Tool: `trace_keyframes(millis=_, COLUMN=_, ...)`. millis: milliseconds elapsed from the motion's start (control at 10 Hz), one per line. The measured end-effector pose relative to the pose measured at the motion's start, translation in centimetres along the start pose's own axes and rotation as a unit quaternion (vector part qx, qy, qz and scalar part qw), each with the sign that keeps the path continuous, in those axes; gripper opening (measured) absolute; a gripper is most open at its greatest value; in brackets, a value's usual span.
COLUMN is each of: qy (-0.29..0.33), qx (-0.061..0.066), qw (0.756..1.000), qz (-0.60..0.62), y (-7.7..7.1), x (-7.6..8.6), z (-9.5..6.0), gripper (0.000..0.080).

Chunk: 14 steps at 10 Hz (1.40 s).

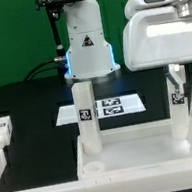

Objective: Assemble desk

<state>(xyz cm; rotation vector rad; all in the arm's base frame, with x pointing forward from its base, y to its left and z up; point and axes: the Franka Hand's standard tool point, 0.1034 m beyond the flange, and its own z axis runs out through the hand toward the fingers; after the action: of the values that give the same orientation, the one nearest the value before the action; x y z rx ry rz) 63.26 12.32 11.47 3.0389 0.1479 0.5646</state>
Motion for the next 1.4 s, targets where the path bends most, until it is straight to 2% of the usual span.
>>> trace_keyframes(millis=100, qy=0.000, qx=0.000, qw=1.000, qz=0.000, y=0.1, x=0.1, z=-0.1, gripper=0.0601)
trace_keyframes(millis=200, qy=-0.021, qx=0.003, qw=1.000, qz=0.021, y=1.1, x=0.3, z=-0.4, gripper=0.0634)
trace_keyframes(millis=300, qy=-0.036, qx=0.013, qw=0.997, qz=0.063, y=2.1, x=1.0, z=-0.9, gripper=0.0634)
trace_keyframes(millis=400, qy=-0.036, qx=0.024, qw=0.994, qz=0.097, y=2.5, x=1.1, z=-0.8, gripper=0.0647)
trace_keyframes(millis=500, qy=-0.041, qx=0.027, qw=0.993, qz=0.104, y=2.2, x=0.9, z=-0.5, gripper=0.0647)
trace_keyframes(millis=600, qy=-0.083, qx=0.028, qw=0.990, qz=0.108, y=1.7, x=0.3, z=-0.3, gripper=0.0649)
trace_keyframes(millis=700, qy=-0.117, qx=0.029, qw=0.987, qz=0.109, y=1.5, x=0.7, z=-0.2, gripper=0.0649)
trace_keyframes(millis=800, qy=-0.125, qx=0.029, qw=0.986, qz=0.108, y=1.4, x=1.0, z=0.0, gripper=0.0649)
trace_keyframes(millis=900, qy=-0.152, qx=0.027, qw=0.982, qz=0.105, y=1.4, x=0.4, z=0.1, gripper=0.0649)
trace_keyframes(millis=1100, qy=-0.159, qx=0.017, qw=0.982, qz=0.105, y=0.8, x=1.5, z=-0.2, gripper=0.0649)
trace_keyframes(millis=1200, qy=-0.161, qx=0.016, qw=0.980, qz=0.114, y=1.0, x=1.3, z=-0.1, gripper=0.0562)
trace_keyframes(millis=1300, qy=-0.161, qx=0.015, qw=0.980, qz=0.114, y=1.1, x=1.3, z=-0.1, gripper=0.0427)
trace_keyframes(millis=1400, qy=-0.161, qx=0.014, qw=0.978, qz=0.128, y=1.1, x=1.3, z=-0.1, gripper=0.0427)
